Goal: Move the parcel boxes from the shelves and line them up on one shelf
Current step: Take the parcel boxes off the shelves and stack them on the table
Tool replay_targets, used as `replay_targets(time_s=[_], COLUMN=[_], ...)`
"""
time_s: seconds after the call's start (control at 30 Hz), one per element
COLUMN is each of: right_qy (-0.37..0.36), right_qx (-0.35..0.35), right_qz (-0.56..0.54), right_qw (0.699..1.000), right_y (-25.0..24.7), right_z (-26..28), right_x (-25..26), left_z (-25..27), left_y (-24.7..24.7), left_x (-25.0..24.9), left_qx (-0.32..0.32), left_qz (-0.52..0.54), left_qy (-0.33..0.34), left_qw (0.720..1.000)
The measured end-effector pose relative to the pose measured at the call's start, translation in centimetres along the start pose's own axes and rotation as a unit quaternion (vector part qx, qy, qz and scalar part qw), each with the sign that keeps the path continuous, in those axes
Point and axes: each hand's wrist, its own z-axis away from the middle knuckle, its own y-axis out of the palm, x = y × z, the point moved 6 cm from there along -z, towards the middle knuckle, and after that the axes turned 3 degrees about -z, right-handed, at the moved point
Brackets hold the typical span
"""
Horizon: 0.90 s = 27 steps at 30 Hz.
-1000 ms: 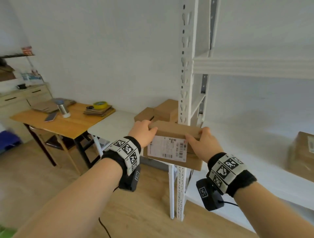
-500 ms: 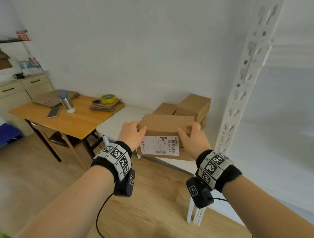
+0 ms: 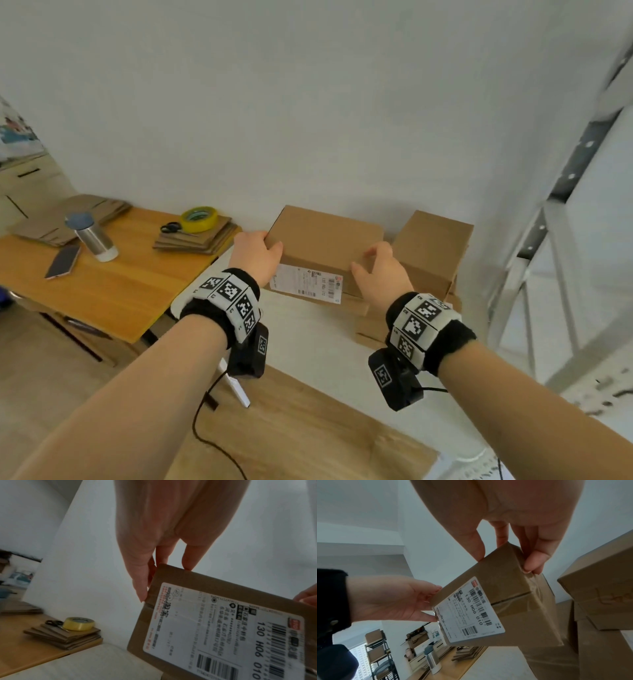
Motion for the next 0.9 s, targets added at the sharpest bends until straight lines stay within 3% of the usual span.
replay_targets(time_s=[0.47,0.67,0.9], right_qy=[0.148,0.181,0.147], right_qx=[-0.085,-0.113,-0.124], right_qz=[0.045,0.073,0.064], right_qw=[0.984,0.974,0.979], right_y=[-0.1,-1.1,-2.7], right_z=[-15.4,-17.5,-16.6], right_x=[-0.6,-1.6,-1.6], left_z=[-19.5,-21.7,-21.0], left_y=[9.6,13.7,13.2], left_x=[-1.2,-2.2,-4.1], left_qx=[0.163,0.222,0.182], left_qz=[0.007,-0.001,0.013], left_qy=[0.101,0.129,0.159], left_qw=[0.981,0.966,0.970])
